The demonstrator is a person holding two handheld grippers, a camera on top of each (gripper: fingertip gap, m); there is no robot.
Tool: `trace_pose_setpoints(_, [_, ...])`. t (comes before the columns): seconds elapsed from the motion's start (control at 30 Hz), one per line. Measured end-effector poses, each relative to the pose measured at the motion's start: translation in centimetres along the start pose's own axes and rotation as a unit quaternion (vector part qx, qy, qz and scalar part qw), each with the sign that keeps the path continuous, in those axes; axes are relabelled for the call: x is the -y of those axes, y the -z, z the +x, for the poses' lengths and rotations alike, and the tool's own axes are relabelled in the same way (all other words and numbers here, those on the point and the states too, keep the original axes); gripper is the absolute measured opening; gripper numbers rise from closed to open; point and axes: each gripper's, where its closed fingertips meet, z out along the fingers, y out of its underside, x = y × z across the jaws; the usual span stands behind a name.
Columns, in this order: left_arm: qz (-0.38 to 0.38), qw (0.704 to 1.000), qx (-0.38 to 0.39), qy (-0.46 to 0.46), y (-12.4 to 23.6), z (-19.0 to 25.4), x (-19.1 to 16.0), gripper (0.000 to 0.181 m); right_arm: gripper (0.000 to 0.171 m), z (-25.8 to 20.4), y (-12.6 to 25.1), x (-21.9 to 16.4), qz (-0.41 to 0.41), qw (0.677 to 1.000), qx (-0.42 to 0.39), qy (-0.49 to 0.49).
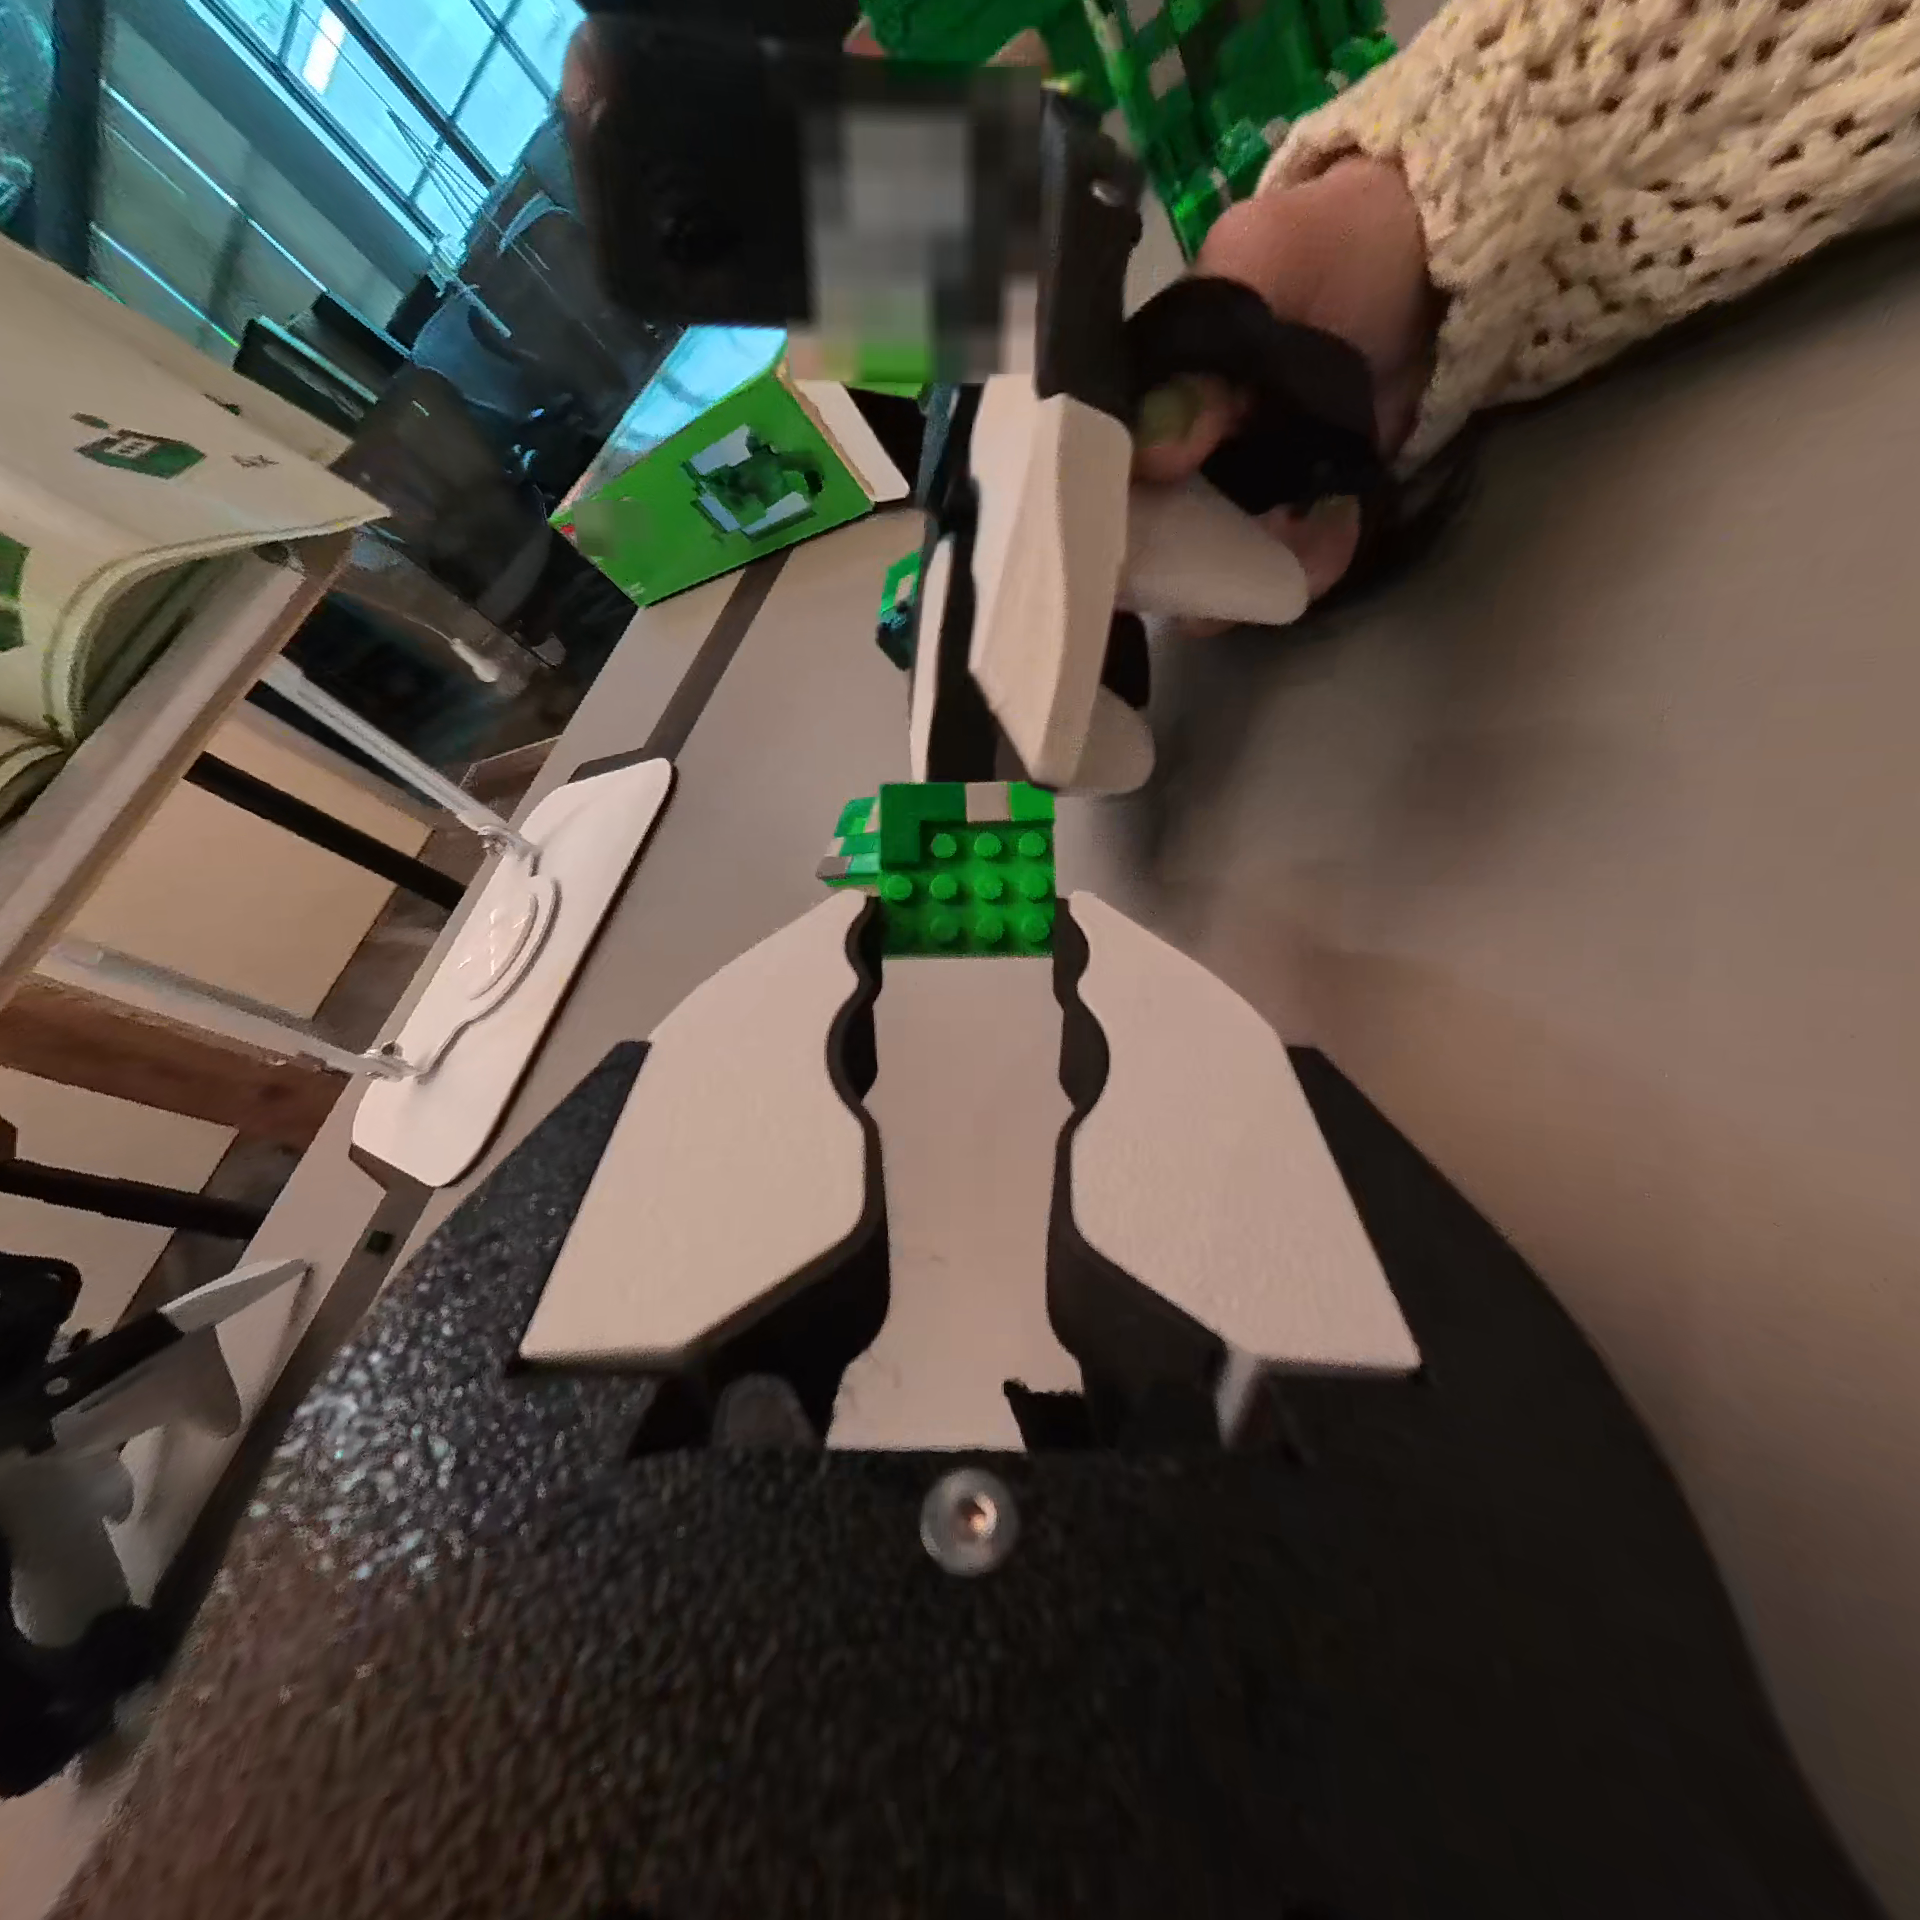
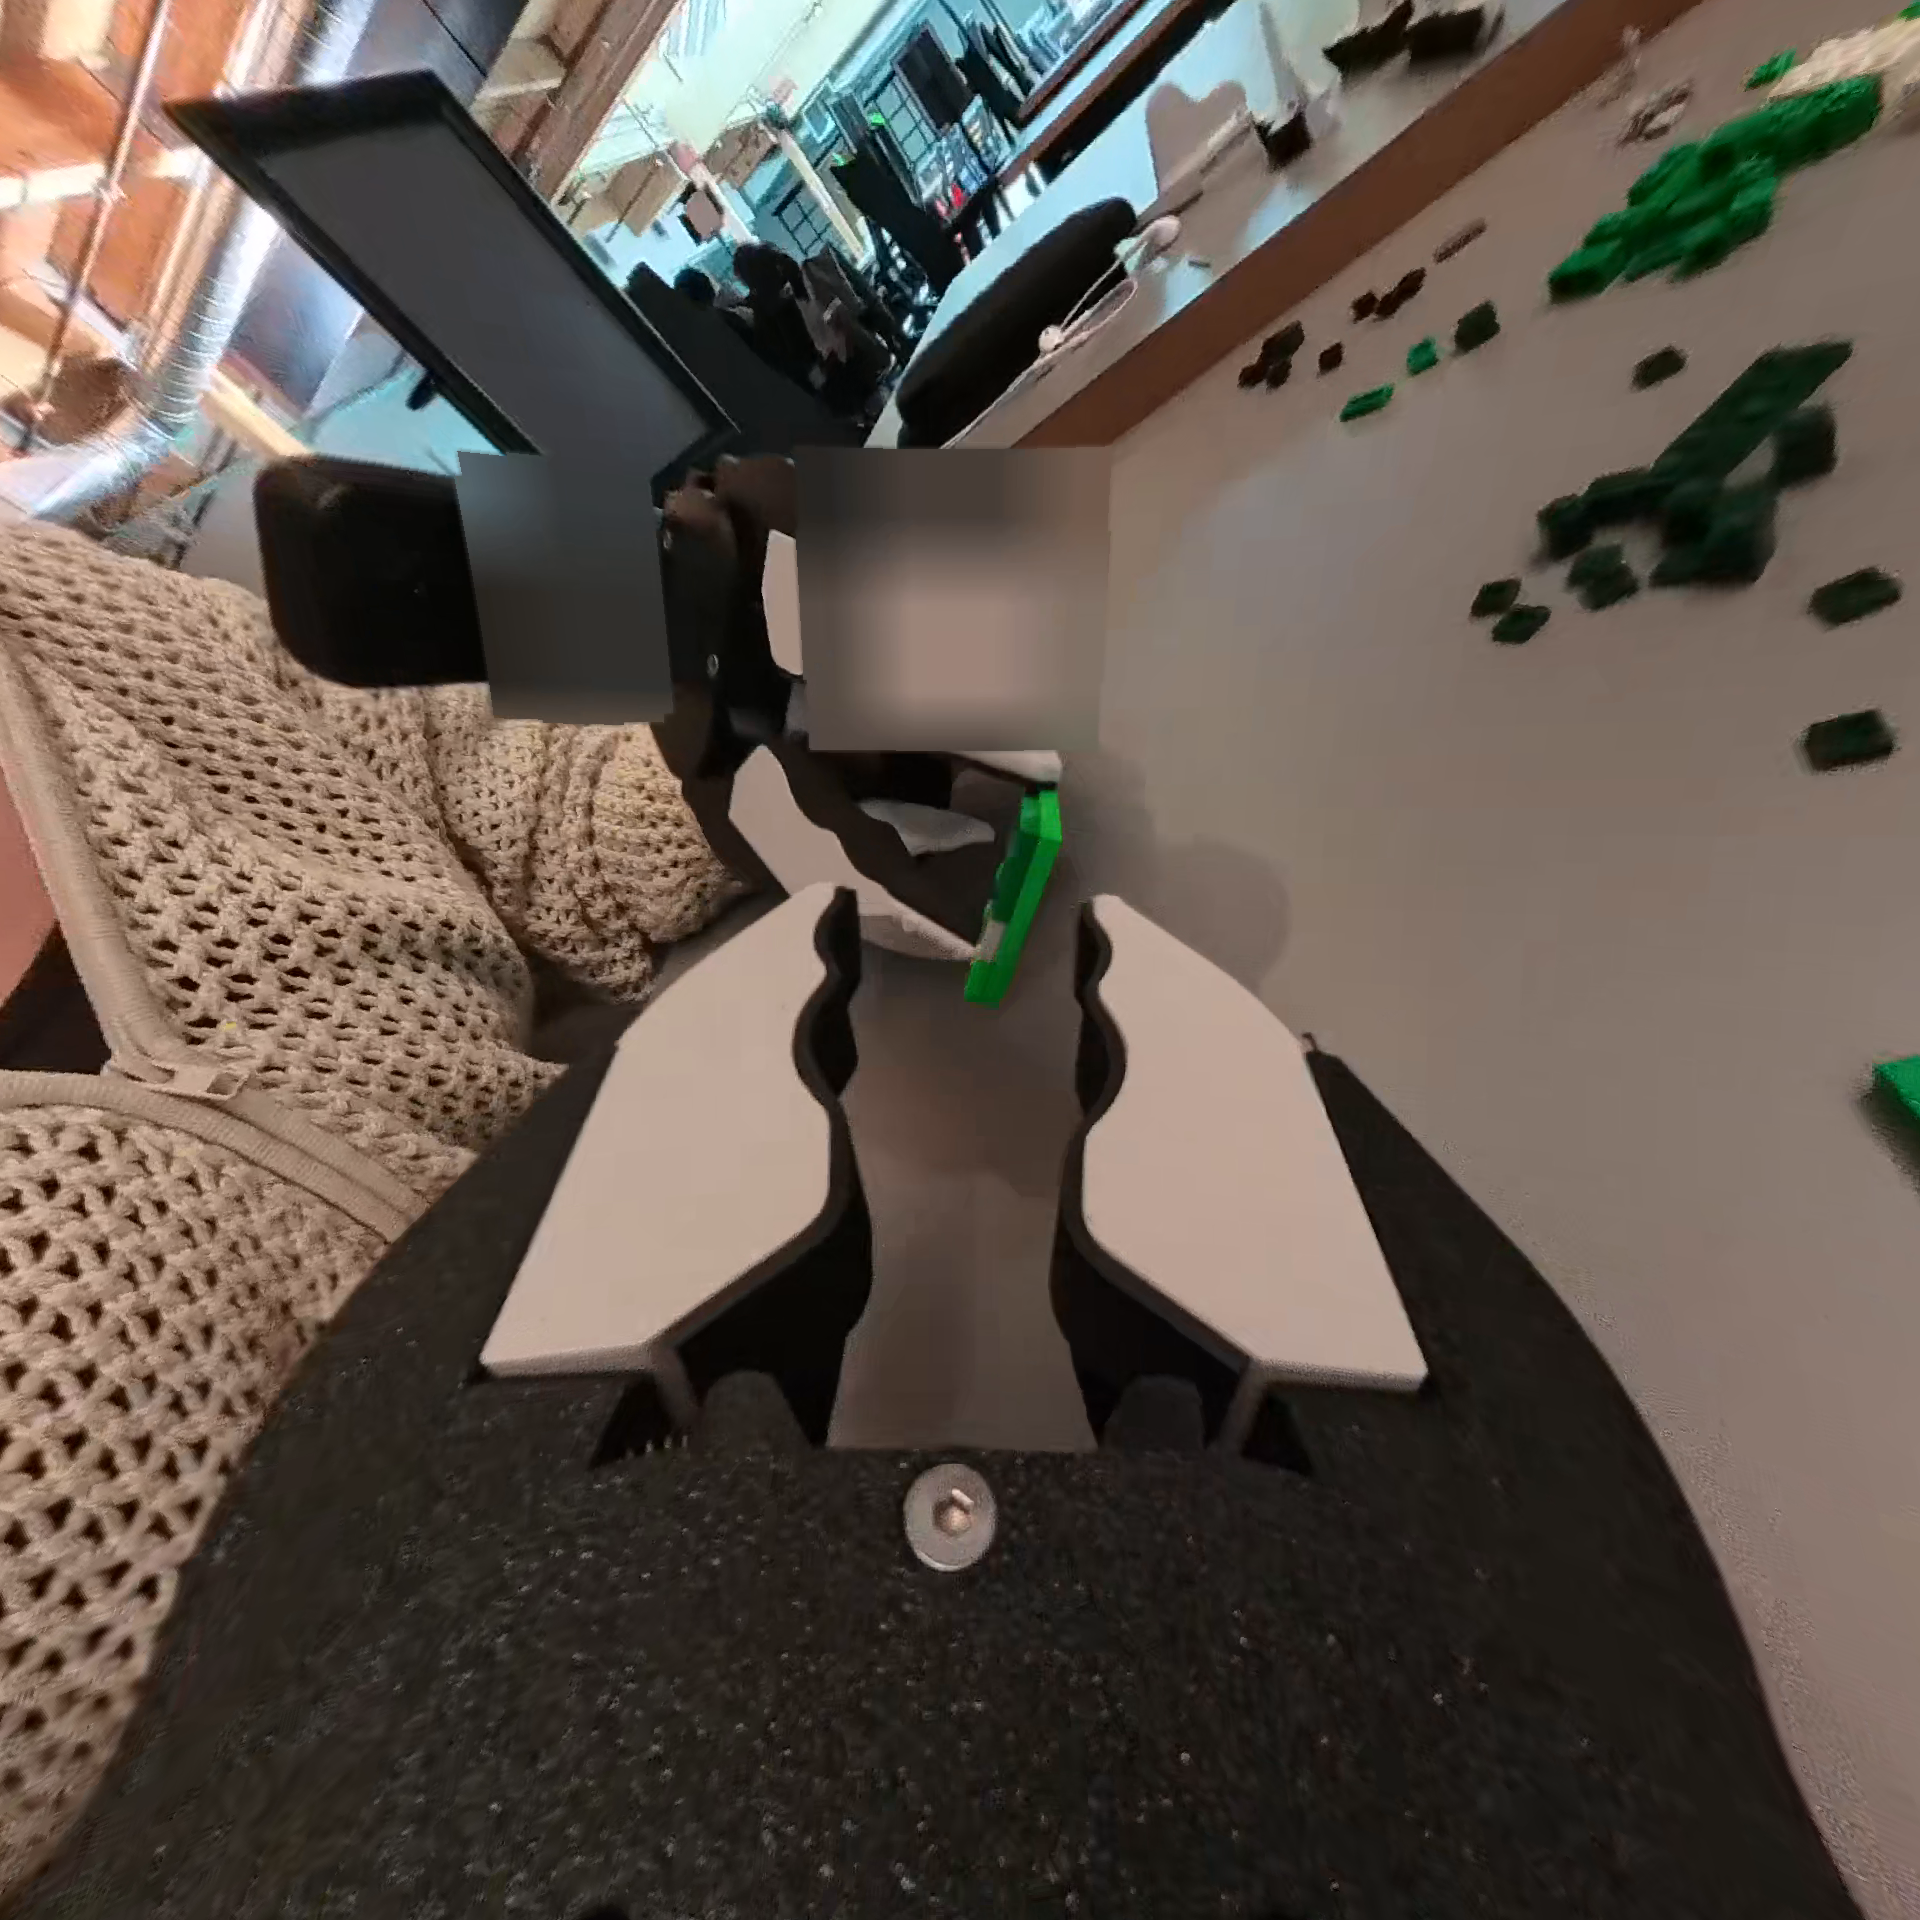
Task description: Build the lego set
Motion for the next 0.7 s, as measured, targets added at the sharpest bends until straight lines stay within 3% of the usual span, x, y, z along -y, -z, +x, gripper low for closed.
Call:
trace_pose_setpoints(0.2, [-0.002,1.0,-0.002,-0.009,-0.2,0.3,0.0,0.031,0.021,0.0,-0.4,-0.3,-0.009,1.0,0.0,-0.013])
trace_pose_setpoints(0.53, [-0.016,0.999,0.005,-0.032,-0.2,0.3,-0.4,0.031,0.007,1.0,0.2,0.4,0.016,0.999,-0.016,-0.046])
trace_pose_setpoints(0.7, [-0.009,0.998,0.003,0.059,-0.5,-0.2,-0.1,0.039,0.006,0.5,0.7,1.1,0.047,0.998,0.002,-0.035])
